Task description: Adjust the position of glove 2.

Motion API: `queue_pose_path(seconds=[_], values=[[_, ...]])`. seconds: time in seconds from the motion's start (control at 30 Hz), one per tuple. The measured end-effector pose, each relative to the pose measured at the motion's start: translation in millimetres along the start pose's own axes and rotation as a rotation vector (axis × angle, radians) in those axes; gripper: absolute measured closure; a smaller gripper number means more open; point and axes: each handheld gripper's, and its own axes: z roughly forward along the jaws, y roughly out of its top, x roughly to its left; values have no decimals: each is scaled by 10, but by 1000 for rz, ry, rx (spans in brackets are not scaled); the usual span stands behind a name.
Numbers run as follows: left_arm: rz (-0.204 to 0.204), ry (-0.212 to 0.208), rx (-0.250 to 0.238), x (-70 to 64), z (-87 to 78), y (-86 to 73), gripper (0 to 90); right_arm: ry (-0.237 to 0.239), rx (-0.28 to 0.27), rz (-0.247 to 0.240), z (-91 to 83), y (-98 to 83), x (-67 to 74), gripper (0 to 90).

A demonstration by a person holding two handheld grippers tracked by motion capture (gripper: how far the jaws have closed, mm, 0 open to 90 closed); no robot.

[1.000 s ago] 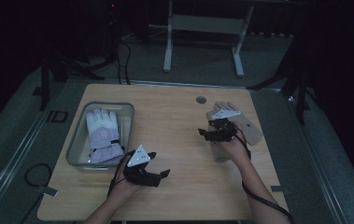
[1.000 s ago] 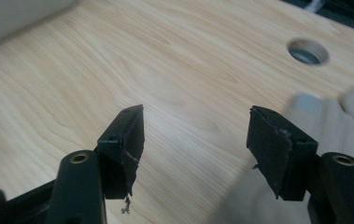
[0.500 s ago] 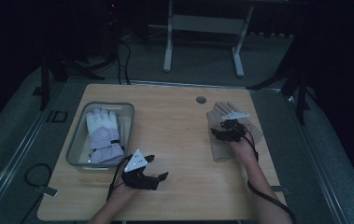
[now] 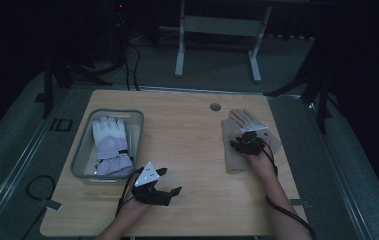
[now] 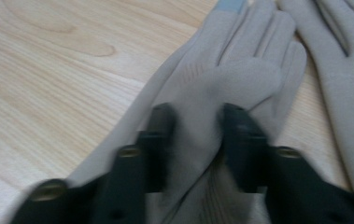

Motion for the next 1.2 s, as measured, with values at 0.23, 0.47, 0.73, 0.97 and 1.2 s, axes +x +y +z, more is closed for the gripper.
queue_pose_path(seconds=[0.23,0.47,0.73,0.97,1.2], values=[[4,12,-5,-11,10,-18,149,0,-2,58,-53,64,160,780],[0,22,1,-10,31,-30,149,32,-77,114,-277,288,474,785],[-1,32,-8,-16,12,-34,149,36,-156,151,-411,476,934,784],[-4,40,-19,-10,-9,-48,149,33,-137,159,-216,380,1251,780],[-7,32,-15,-12,-2,-73,149,16,-61,157,57,156,1329,762]])
